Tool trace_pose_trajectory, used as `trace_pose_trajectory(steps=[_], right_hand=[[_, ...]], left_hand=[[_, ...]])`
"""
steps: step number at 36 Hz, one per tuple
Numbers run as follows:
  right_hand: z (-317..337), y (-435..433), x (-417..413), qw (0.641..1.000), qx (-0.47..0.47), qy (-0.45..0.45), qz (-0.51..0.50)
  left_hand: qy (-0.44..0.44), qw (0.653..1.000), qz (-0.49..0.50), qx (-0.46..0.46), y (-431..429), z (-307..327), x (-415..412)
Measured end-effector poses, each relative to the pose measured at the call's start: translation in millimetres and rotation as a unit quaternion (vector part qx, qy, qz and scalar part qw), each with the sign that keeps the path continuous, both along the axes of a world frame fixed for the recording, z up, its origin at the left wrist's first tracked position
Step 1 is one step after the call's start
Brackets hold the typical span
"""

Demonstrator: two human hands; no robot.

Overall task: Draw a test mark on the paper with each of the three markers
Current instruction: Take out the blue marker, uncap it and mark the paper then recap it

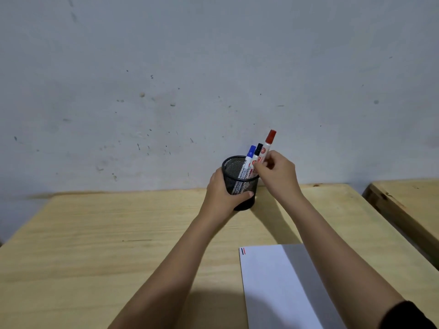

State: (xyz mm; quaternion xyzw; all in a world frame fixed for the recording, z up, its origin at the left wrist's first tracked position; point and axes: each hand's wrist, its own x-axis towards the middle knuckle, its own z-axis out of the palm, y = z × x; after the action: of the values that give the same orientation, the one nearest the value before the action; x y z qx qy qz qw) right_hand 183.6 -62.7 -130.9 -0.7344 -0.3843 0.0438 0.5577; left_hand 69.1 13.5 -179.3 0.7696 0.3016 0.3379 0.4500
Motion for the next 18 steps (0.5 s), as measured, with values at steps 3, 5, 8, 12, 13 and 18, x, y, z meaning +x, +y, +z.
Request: trace_pose_trajectory(steps=[3,5,8,12,13,18], right_hand=[[2.2,1.0,-0.2,1.000,-0.011,-0.008,0.000],[3.0,2.3,-0.5,1.000,-0.022,-0.008,0.002],[2.5,5.9,-0.5,1.000,-0.030,-0.006,-0.002],[1.3,9.5,0.8,0.999,-0.031,0.005,-0.009],[1.2,10.2,1.0,0.999,-0.032,0.007,-0.011],[1.3,15.6,3.3,0.998,-0.036,0.042,-0.024]], left_hand=[[0.003,1.000,-0.001,0.003,2.7,-0.9,0.9],[0.006,1.000,0.000,0.001,3.9,-1.6,1.4],[0.004,1.000,-0.001,0.000,4.9,-2.1,1.9],[0.001,1.000,-0.006,0.004,6.0,-2.5,2.7],[0.002,1.000,-0.006,0.005,6.2,-2.8,3.2],[-0.005,1.000,-0.008,-0.004,7.2,-4.8,4.2]])
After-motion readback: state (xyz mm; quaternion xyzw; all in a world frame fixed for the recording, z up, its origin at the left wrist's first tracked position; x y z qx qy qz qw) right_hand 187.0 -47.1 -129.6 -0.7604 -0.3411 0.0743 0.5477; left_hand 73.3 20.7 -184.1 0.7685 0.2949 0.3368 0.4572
